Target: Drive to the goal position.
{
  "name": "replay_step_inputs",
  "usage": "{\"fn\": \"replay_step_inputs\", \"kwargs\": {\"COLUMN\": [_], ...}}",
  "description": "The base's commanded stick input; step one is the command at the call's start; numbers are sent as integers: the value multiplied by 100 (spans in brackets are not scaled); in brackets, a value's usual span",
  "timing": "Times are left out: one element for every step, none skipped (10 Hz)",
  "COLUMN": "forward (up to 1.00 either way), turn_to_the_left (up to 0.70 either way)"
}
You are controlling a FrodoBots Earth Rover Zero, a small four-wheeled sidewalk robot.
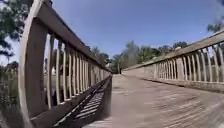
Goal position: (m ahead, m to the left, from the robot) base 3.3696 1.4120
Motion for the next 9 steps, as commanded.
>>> {"fn": "replay_step_inputs", "kwargs": {"forward": [45, 45, 45, 45, 45, 45, 45, 45, 45], "turn_to_the_left": [2, 2, 2, 2, 2, 2, 2, 2, 2]}}
